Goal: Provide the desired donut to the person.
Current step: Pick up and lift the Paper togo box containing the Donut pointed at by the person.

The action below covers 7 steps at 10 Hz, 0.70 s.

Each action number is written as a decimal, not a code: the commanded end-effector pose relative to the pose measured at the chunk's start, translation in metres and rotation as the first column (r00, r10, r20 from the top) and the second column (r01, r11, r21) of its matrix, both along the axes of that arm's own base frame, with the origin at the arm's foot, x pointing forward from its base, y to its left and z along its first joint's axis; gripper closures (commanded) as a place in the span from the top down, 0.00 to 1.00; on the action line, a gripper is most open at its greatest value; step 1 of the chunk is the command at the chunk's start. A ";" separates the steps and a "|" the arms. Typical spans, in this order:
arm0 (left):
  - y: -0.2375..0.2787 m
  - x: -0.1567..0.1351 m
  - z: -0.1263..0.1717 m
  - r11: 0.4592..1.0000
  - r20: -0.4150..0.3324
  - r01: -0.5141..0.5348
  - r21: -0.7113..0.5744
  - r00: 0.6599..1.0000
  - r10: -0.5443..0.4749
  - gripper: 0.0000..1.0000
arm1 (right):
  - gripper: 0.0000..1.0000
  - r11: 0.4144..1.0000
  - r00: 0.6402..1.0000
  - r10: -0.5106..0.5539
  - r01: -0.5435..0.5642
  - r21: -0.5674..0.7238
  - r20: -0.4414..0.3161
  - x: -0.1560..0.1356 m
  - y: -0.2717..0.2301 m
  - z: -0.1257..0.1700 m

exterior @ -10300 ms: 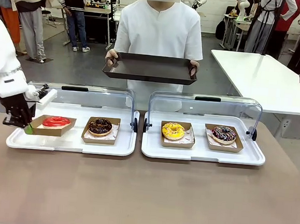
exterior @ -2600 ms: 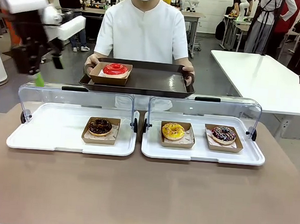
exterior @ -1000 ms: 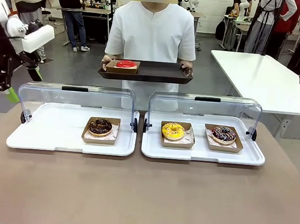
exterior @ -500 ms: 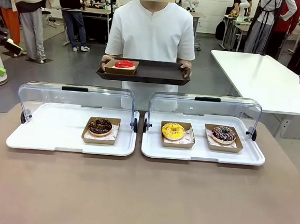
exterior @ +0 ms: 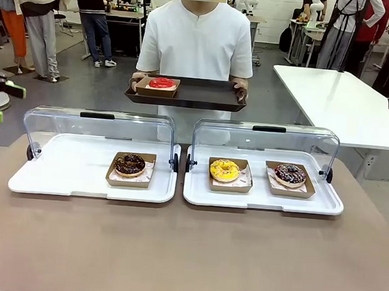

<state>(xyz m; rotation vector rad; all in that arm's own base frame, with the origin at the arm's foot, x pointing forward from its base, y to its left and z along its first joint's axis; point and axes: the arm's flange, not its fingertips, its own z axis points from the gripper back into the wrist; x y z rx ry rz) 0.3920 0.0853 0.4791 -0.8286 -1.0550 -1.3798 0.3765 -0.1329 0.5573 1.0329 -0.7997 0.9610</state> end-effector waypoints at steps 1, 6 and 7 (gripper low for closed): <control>0.001 0.017 -0.007 0.999 -0.097 -0.030 0.026 0.995 0.033 1.00 | 1.00 1.000 1.000 0.005 -0.005 0.013 0.008 0.000 0.001 0.001; 0.002 0.016 -0.016 0.995 -0.138 -0.053 0.078 0.988 0.064 1.00 | 1.00 1.000 1.000 0.005 -0.005 0.013 0.008 0.000 0.001 0.001; 0.003 0.016 -0.017 0.994 -0.137 -0.064 0.094 0.988 0.076 1.00 | 1.00 1.000 1.000 0.005 -0.005 0.013 0.008 0.000 0.001 0.001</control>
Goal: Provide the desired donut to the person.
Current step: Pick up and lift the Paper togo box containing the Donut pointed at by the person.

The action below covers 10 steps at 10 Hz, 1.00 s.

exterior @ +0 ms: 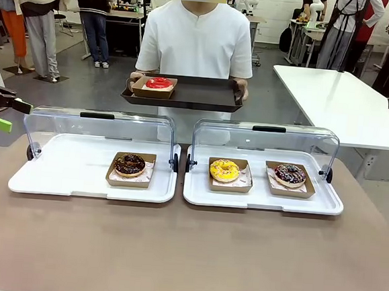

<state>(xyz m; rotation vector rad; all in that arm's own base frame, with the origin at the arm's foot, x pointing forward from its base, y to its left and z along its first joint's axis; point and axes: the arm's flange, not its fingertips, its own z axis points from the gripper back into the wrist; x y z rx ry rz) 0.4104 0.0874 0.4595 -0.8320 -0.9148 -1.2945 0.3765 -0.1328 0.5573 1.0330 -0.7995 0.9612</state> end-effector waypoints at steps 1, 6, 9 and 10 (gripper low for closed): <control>0.001 -0.002 0.004 0.999 -0.005 -0.026 0.035 1.000 0.026 1.00 | 1.00 1.000 1.000 0.005 -0.005 0.013 0.008 0.000 0.001 0.001; 0.001 -0.003 0.005 0.997 0.017 -0.051 0.063 0.999 0.050 1.00 | 1.00 1.000 1.000 0.005 -0.005 0.013 0.008 0.000 0.001 0.001; 0.002 -0.002 0.005 0.996 0.012 -0.053 0.077 0.999 0.053 1.00 | 1.00 1.000 1.000 0.005 -0.005 0.013 0.008 0.000 0.001 0.001; 0.004 0.002 0.004 0.998 0.026 -0.039 0.041 0.999 0.038 1.00 | 1.00 1.000 1.000 0.005 -0.005 0.013 0.008 0.000 0.001 0.001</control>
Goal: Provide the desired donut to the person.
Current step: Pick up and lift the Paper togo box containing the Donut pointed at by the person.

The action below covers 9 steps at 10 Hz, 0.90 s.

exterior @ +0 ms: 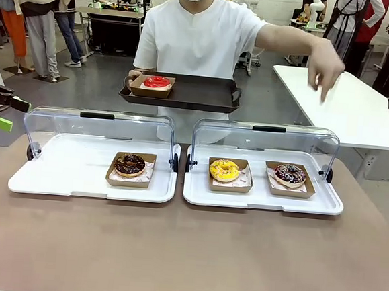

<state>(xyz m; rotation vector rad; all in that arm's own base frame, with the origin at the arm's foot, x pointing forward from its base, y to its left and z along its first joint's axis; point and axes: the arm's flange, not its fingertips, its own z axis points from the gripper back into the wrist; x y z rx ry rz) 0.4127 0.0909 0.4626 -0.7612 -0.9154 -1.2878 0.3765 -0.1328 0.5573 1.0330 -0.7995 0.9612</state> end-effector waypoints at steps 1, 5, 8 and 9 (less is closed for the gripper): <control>0.000 0.000 0.001 1.000 0.001 0.001 -0.002 1.000 -0.001 1.00 | 1.00 1.000 1.000 0.005 -0.005 0.013 0.008 0.000 0.001 0.001; 0.000 0.000 0.001 1.000 0.001 0.001 -0.002 1.000 -0.001 1.00 | 1.00 1.000 1.000 0.005 -0.005 0.013 0.008 0.000 0.001 0.001; 0.000 0.000 0.001 1.000 0.001 0.001 -0.002 1.000 -0.001 1.00 | 1.00 1.000 1.000 0.005 -0.005 0.013 0.008 0.000 0.001 0.001; 0.000 0.000 0.001 1.000 0.001 0.001 -0.002 1.000 -0.001 1.00 | 1.00 1.000 1.000 0.005 -0.005 0.013 0.008 0.000 0.001 0.001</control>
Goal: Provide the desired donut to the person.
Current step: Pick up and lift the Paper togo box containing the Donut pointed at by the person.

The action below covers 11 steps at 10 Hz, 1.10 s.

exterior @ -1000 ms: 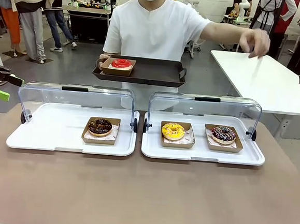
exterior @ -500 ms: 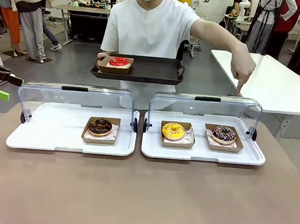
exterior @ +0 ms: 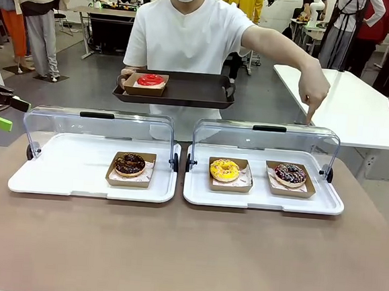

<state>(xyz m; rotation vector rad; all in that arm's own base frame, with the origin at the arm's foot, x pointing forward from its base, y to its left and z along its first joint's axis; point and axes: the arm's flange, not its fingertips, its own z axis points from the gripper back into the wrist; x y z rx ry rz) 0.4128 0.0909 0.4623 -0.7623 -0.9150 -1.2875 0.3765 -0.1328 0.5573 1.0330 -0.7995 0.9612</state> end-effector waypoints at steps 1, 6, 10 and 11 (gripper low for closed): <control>0.000 0.000 0.001 1.000 0.002 0.001 -0.002 1.000 -0.001 1.00 | 1.00 1.000 1.000 0.005 -0.005 0.013 0.008 0.000 0.001 0.001; 0.000 0.000 0.001 1.000 0.002 0.001 -0.002 1.000 -0.001 1.00 | 1.00 0.948 0.997 0.074 -0.064 -0.312 0.018 -0.009 0.037 -0.002; 0.000 0.000 0.001 1.000 0.002 0.001 -0.002 1.000 -0.001 1.00 | 1.00 0.678 0.986 0.162 -0.093 -0.729 0.025 -0.018 0.101 -0.036; 0.000 0.000 0.001 1.000 0.002 0.001 -0.002 1.000 -0.001 1.00 | 1.00 0.619 0.983 0.182 -0.105 -0.778 0.011 -0.019 0.110 -0.053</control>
